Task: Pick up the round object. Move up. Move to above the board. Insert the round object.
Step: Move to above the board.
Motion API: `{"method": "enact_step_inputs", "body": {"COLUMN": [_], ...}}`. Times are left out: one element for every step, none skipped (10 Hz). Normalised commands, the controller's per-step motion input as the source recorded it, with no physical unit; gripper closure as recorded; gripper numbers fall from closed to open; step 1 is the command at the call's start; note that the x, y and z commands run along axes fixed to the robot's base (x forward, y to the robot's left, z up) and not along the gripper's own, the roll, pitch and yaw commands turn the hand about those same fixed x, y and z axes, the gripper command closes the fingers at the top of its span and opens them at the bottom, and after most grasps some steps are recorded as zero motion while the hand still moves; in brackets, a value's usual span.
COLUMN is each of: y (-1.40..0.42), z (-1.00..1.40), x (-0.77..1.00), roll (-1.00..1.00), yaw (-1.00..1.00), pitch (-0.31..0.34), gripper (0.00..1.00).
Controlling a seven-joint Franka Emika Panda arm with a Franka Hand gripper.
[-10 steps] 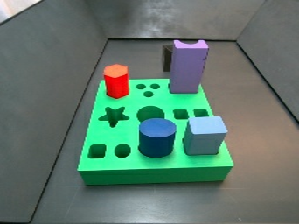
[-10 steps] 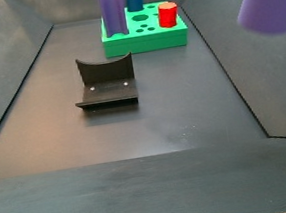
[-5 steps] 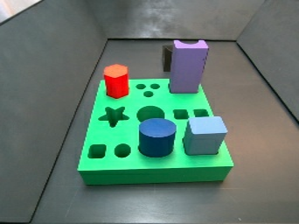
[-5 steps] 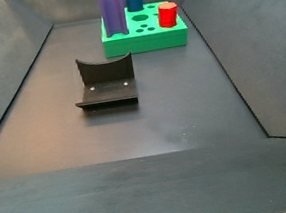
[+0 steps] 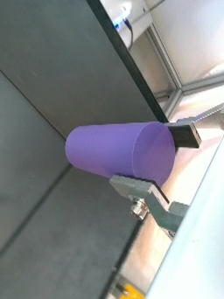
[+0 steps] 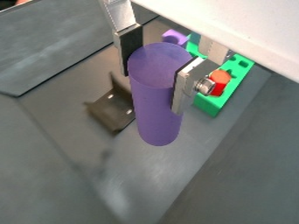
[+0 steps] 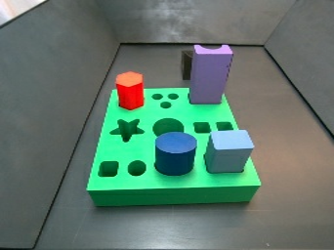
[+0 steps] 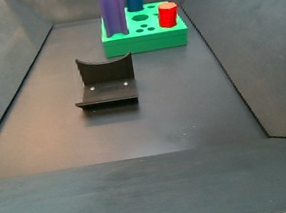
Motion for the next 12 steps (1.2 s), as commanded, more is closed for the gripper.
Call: {"method": "enact_step_inputs", "body": {"y": [-1.0, -1.0, -1.0, -1.0, -1.0, -1.0, -1.0, -1.0, -1.0, -1.0, -1.0, -1.0], "z": [-0.07, -0.07, -0.07, -0.07, -0.07, -0.07, -0.07, -0.07, -0.07, -0.07, -0.07, -0.07], "x": [0.19, 0.2, 0.2, 0.2, 0.21, 0.21, 0.22, 0.23, 0.24, 0.25, 0.26, 0.27], "roll": [-0.02, -0.01, -0.01, -0.01, 0.0, -0.02, 0.0, 0.0, -0.02, 0.01, 0.0, -0.01], "yaw": [-0.01, 0.0, 0.01, 0.01, 0.01, 0.01, 0.0, 0.01, 0.0, 0.01, 0.01, 0.01], "pitch": [0.045, 0.031, 0.02, 0.014, 0.01, 0.007, 0.015, 0.021, 0.023, 0.018, 0.016, 0.018], "gripper": [1.0, 1.0, 1.0, 1.0, 1.0, 1.0, 1.0, 1.0, 1.0, 1.0, 1.0, 1.0]}}
